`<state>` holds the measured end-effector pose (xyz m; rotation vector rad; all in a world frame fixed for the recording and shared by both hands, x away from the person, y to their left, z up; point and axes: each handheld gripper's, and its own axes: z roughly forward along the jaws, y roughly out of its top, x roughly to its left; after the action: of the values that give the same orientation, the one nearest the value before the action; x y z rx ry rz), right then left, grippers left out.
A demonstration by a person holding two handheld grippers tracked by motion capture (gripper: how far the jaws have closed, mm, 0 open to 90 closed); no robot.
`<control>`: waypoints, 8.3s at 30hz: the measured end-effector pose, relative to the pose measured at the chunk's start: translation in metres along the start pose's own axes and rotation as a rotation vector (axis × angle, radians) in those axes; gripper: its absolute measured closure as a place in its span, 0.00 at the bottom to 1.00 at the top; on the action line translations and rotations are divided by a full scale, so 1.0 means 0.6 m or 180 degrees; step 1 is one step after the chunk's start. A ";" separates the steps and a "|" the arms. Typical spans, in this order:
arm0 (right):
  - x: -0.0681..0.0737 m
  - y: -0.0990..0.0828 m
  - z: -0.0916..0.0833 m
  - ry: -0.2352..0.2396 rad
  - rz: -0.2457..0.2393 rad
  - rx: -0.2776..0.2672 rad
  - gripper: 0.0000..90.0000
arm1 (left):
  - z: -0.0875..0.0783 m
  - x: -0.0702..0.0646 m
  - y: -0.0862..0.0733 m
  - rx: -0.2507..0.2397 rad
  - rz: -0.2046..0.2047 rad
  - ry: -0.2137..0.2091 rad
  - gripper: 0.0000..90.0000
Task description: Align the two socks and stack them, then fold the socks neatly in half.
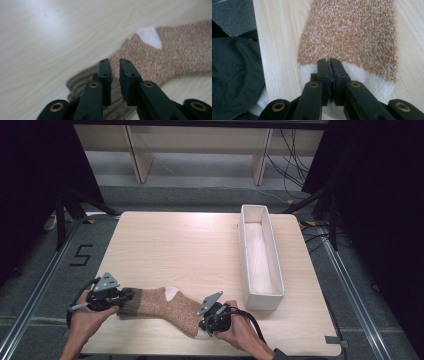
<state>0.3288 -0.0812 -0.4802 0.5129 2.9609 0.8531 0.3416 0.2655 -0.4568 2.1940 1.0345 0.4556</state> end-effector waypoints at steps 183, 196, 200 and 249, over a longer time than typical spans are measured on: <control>-0.071 0.170 -0.129 -0.0447 0.0230 -0.0207 0.80 | 0.010 -0.113 -0.030 -0.0363 -0.0023 -0.0320 0.94; -0.037 0.213 -0.052 -0.0186 0.0026 -0.0073 0.79 | 0.027 -0.116 -0.058 -0.0265 -0.0061 -0.0364 0.96; -0.034 0.218 -0.027 -0.0040 0.0099 -0.0071 0.79 | 0.016 -0.113 -0.059 -0.0342 -0.0144 -0.0380 0.92; -0.016 0.261 0.068 0.0197 0.0196 -0.0134 0.73 | 0.005 -0.111 -0.082 -0.0360 -0.0251 -0.0355 0.88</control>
<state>0.3900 0.0613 -0.4342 0.5891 2.9897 0.9516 0.2743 0.2355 -0.4950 2.0468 1.0065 0.3435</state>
